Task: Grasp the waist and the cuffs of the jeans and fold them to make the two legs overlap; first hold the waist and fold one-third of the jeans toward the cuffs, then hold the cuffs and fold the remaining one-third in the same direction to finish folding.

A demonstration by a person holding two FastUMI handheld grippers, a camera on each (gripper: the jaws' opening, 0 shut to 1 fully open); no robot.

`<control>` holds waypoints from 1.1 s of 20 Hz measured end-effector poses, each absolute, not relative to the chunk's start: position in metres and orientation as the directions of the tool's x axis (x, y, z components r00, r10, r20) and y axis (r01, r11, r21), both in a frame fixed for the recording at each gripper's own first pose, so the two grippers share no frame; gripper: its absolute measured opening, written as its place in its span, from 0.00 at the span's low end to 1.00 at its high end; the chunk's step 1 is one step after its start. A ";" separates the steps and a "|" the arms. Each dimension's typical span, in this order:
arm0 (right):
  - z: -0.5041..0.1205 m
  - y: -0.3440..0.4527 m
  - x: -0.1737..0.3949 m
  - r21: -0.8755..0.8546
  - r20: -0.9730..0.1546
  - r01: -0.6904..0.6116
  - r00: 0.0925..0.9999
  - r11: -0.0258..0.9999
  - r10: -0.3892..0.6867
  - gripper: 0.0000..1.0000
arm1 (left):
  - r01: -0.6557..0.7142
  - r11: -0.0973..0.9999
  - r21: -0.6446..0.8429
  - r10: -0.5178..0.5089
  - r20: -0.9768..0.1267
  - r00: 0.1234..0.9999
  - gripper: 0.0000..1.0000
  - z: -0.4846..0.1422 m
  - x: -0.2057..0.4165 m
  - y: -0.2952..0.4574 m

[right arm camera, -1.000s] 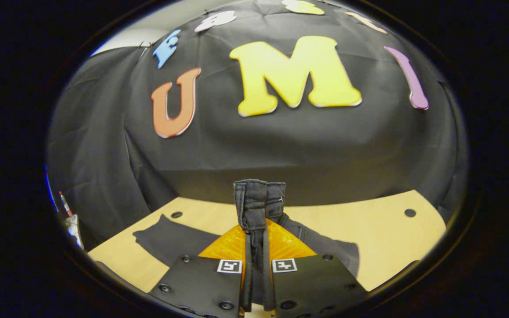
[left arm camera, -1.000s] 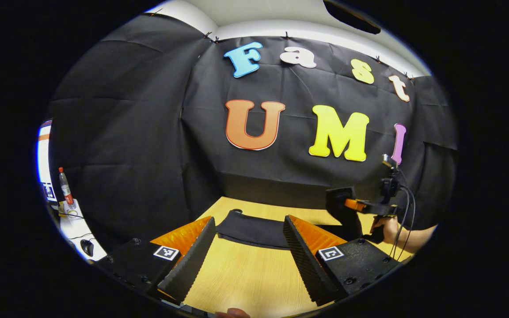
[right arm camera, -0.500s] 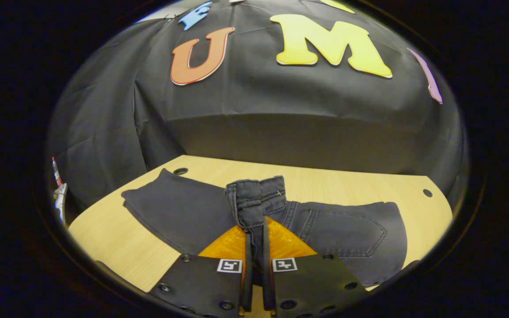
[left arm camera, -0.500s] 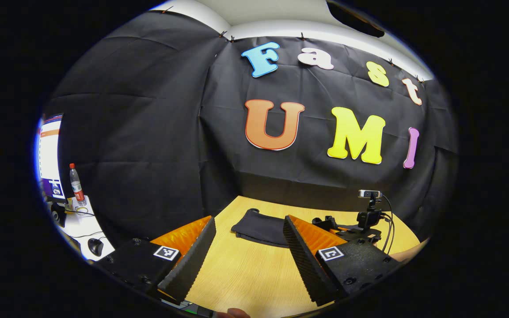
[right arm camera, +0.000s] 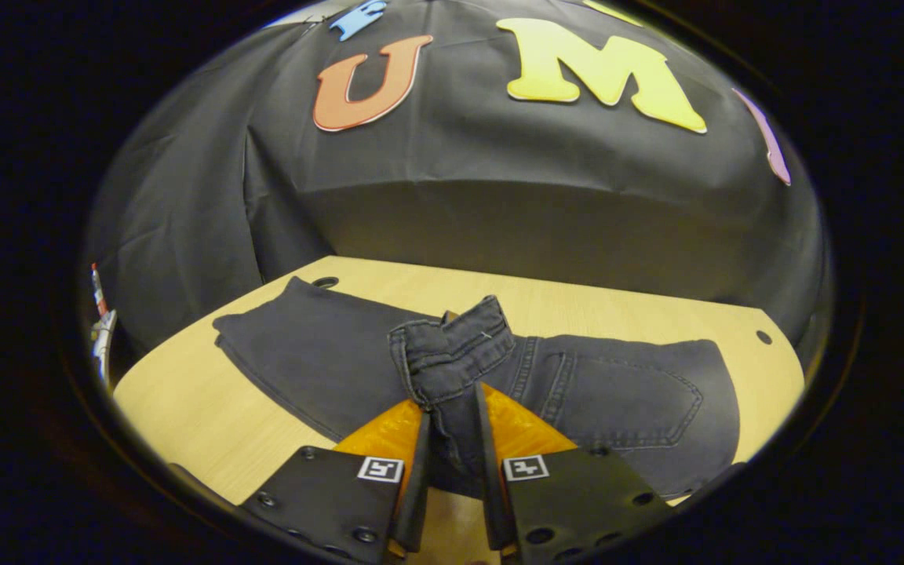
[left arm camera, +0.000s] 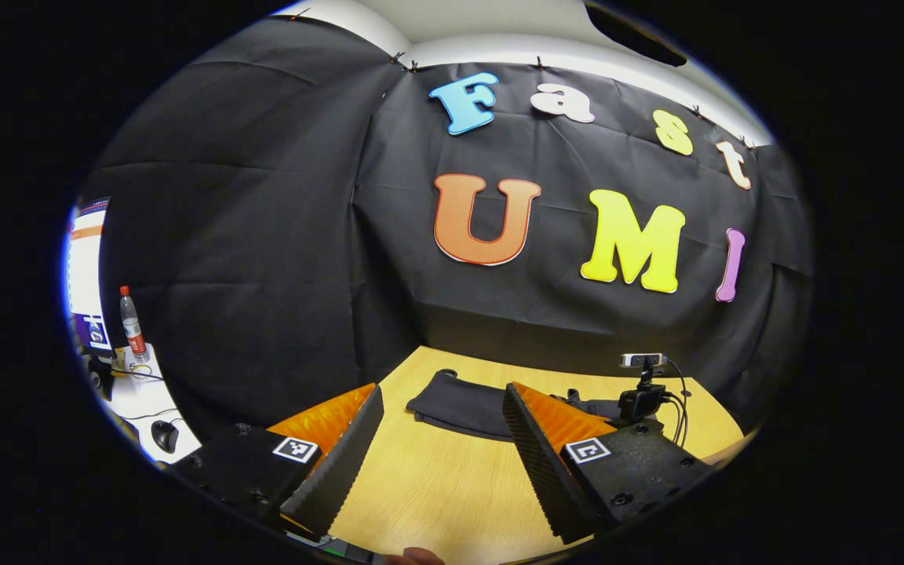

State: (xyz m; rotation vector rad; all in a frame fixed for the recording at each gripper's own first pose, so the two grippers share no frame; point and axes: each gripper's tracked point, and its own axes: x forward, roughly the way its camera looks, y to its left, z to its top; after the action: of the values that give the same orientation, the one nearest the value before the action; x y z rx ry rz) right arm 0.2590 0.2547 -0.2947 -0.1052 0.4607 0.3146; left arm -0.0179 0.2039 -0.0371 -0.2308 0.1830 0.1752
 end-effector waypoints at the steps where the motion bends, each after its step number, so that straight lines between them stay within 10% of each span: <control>1: -0.289 0.264 0.256 0.020 -0.443 -0.356 0.835 0.934 0.328 0.49 | -0.189 0.957 -0.219 0.146 -0.200 0.969 0.99 -0.037 -0.016 0.203; 4: -0.257 0.258 0.252 0.038 -0.397 -0.351 0.854 0.936 0.337 0.99 | -0.177 0.953 -0.244 0.127 -0.207 0.970 0.99 -0.040 -0.005 0.198; 22: -0.038 0.068 0.134 -0.051 -0.084 -0.148 0.986 0.988 0.144 0.98 | -0.458 0.480 -0.748 -0.144 -0.582 0.801 0.99 -0.240 0.158 0.185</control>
State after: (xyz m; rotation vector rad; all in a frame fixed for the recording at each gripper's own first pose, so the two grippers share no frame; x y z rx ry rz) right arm 0.1336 0.0676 -0.0385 -0.0567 0.0804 0.1468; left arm 0.1581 0.1853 -0.2398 -1.0712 0.6428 0.2083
